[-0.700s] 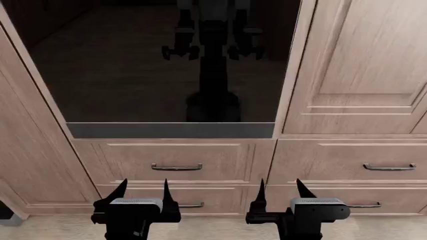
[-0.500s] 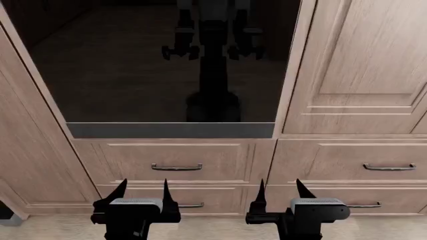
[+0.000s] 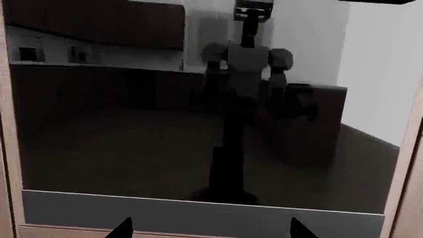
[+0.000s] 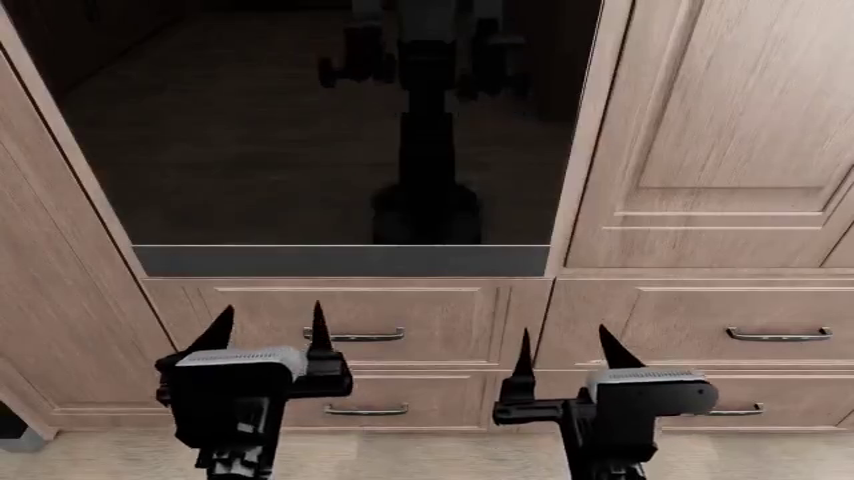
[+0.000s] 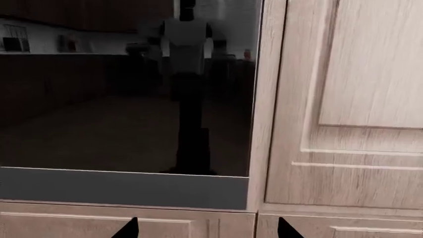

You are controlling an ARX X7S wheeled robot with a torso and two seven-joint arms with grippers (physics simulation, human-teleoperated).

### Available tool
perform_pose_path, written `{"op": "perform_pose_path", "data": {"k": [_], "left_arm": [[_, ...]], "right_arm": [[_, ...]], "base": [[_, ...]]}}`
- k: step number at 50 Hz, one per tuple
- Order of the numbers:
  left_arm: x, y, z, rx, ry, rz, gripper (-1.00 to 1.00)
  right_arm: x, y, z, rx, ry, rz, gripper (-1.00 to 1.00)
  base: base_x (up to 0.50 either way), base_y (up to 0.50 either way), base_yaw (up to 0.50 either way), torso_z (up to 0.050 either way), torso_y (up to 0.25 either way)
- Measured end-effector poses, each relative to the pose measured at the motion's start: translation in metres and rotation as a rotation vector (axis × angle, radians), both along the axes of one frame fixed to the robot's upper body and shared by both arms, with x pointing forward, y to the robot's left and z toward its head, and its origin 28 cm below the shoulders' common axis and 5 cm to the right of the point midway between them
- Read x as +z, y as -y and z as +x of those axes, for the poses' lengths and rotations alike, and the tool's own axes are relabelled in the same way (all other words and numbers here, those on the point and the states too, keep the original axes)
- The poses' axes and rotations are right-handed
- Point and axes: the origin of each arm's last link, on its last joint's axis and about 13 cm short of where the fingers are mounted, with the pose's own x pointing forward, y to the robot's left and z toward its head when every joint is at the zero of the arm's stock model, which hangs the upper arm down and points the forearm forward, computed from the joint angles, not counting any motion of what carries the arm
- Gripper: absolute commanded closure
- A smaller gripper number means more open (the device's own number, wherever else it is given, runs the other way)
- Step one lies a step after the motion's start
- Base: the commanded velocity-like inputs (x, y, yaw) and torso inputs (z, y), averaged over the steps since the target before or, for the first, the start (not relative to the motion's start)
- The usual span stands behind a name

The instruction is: Close the microwave door

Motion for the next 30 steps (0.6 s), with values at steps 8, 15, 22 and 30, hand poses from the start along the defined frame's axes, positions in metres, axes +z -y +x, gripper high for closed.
{"op": "perform_pose_path", "data": {"k": [8, 15, 22, 30], "left_arm": [[0.066, -0.001, 0.008, 0.014, 0.115, -0.09, -1.0], [0.127, -0.006, 0.012, 0.024, 0.242, -0.164, -1.0], [0.173, -0.012, 0.014, 0.03, 0.352, -0.216, -1.0], [0.208, -0.02, 0.01, 0.027, 0.442, -0.261, -1.0]], "right_arm": [[0.056, 0.002, 0.006, 0.012, 0.1, -0.035, -1.0], [0.118, 0.005, 0.01, 0.008, 0.213, -0.076, -1.0], [0.175, 0.013, 0.007, -0.004, 0.336, -0.128, -1.0], [0.222, 0.018, -0.007, -0.005, 0.463, -0.181, -1.0]], "base": [[0.0, 0.0, 0.0, 0.0, 0.0], [0.0, 0.0, 0.0, 0.0, 0.0], [0.0, 0.0, 0.0, 0.0, 0.0], [0.0, 0.0, 0.0, 0.0, 0.0]]}}
